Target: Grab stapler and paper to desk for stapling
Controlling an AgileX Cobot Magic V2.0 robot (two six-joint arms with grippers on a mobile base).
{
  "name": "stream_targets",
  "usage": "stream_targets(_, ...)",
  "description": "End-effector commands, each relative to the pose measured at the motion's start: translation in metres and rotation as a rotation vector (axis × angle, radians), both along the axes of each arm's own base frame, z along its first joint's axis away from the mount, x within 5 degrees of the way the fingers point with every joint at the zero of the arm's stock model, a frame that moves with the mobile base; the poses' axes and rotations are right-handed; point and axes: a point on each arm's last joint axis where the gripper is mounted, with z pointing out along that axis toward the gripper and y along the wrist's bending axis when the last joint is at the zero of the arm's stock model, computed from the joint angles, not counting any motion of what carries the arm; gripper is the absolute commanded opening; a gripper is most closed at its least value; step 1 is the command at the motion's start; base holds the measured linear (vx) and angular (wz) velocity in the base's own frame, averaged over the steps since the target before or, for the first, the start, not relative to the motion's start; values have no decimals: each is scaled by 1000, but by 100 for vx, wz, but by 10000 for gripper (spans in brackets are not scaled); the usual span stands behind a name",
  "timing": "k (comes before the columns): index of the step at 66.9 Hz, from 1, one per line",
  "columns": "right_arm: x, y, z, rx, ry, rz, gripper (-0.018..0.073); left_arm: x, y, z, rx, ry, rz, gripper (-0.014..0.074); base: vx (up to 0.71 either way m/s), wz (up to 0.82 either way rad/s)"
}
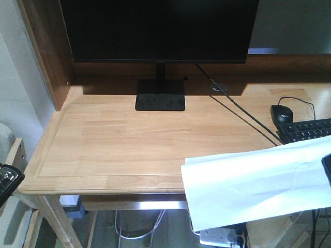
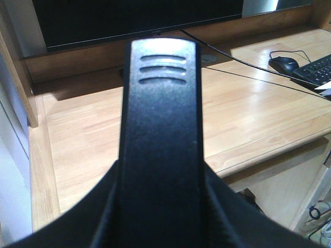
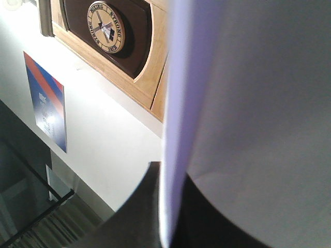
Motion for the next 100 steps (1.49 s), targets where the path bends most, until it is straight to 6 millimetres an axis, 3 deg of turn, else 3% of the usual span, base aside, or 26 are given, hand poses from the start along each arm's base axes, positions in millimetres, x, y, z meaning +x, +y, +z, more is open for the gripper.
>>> stream_targets(1,-4,-1,-2,25,-36,6,-5,1,-1,20,-58,-126,-10,-6,7,-1)
stream_targets(100,-4,-1,-2,25,-36,6,-5,1,-1,20,-58,-126,-10,-6,5,0)
